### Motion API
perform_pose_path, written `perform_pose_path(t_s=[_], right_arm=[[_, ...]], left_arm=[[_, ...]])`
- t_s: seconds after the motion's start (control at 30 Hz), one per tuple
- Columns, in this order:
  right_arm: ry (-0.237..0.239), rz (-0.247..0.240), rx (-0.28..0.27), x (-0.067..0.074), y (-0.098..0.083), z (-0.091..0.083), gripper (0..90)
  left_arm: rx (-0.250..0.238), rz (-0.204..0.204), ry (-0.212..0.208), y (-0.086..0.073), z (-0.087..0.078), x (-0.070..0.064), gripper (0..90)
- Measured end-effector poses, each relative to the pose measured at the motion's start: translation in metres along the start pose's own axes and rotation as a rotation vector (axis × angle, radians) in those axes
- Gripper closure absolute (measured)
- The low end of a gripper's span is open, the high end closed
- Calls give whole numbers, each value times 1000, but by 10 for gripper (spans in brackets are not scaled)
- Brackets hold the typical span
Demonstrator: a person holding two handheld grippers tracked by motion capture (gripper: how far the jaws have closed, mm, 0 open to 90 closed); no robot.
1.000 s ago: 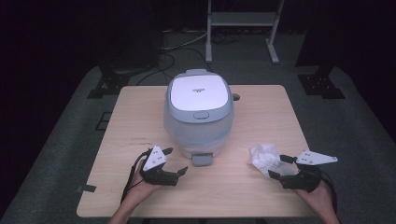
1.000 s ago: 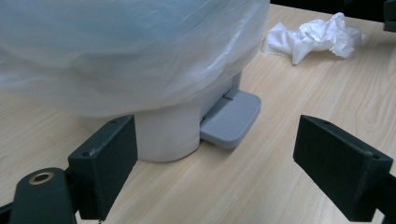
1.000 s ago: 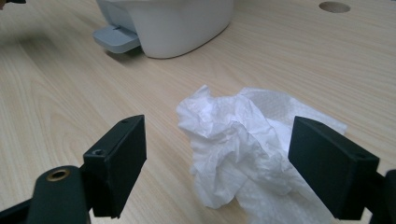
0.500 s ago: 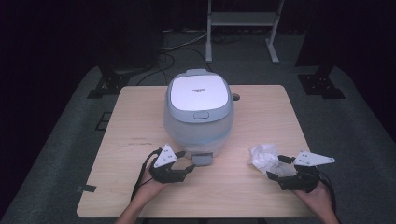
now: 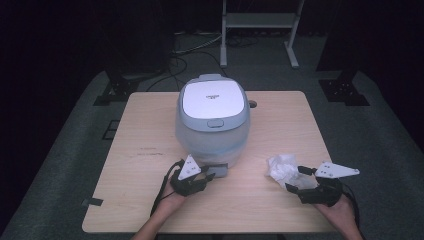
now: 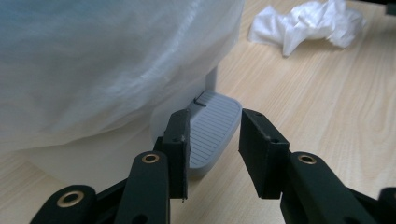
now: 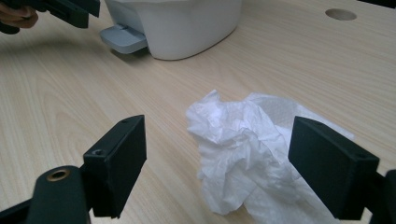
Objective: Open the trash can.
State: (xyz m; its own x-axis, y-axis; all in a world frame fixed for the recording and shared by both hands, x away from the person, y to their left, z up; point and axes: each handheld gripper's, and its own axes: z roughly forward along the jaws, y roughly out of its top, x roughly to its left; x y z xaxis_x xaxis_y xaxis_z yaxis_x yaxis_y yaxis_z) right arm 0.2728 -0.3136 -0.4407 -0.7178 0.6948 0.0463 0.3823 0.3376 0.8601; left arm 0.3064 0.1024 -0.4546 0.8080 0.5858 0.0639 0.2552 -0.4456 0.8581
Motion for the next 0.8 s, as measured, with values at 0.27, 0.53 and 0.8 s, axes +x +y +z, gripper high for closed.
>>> perform_pose_path(t_s=[0.27, 0.53, 0.8], right_arm=[[6, 8, -3, 0, 0, 1, 181], [8, 6, -1, 1, 1, 4, 181], [11, -2, 9, 2, 2, 6, 182]], left_arm=[[9, -28, 37, -1, 13, 0, 815], [5, -33, 55, -2, 22, 0, 844], [-2, -58, 80, -3, 25, 2, 818]])
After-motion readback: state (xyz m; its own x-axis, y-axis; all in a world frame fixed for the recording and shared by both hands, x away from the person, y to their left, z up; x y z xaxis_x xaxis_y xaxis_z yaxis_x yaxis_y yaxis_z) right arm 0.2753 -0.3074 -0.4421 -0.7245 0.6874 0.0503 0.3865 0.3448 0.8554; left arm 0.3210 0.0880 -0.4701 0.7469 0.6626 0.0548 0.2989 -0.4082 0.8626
